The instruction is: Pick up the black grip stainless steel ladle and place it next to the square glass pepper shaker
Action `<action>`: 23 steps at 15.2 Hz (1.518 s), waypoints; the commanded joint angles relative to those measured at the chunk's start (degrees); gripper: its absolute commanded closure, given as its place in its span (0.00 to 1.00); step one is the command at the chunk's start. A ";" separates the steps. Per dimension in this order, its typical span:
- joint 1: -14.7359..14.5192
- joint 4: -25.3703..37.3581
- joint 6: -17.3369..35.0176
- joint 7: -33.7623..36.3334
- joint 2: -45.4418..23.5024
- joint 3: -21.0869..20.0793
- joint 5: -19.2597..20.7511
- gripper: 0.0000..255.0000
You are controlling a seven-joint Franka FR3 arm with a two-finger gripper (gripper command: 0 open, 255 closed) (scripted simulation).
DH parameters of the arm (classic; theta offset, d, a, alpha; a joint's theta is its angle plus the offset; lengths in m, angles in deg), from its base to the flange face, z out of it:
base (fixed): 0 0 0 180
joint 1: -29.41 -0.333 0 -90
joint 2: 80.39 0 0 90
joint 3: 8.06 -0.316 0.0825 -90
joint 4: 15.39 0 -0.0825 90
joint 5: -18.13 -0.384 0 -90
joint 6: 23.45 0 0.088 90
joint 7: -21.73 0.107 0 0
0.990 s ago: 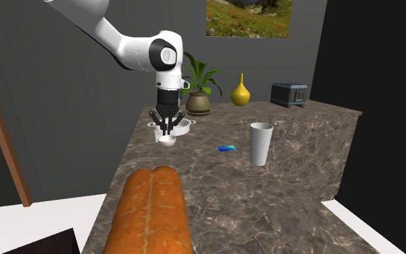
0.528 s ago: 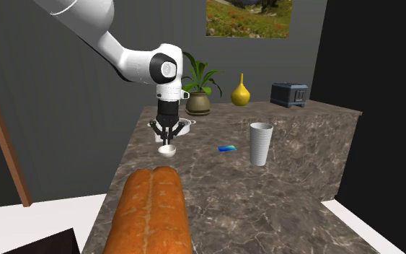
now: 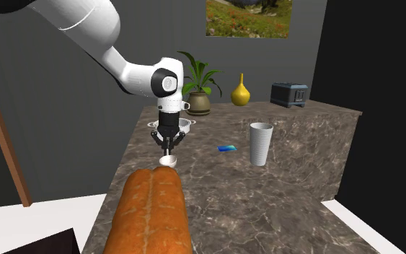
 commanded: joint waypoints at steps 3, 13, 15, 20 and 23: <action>-0.07 -0.18 1.69 -0.03 -1.47 0.07 0.09 1.00; -0.07 -0.18 1.68 -0.03 -1.48 0.07 0.09 0.00; -0.07 -0.17 1.68 -0.03 -1.48 0.07 0.09 0.00; 0.23 2.25 -3.94 -0.13 1.71 -0.04 -0.10 0.00; 0.23 2.28 -3.95 -0.13 1.70 -0.04 -0.10 0.00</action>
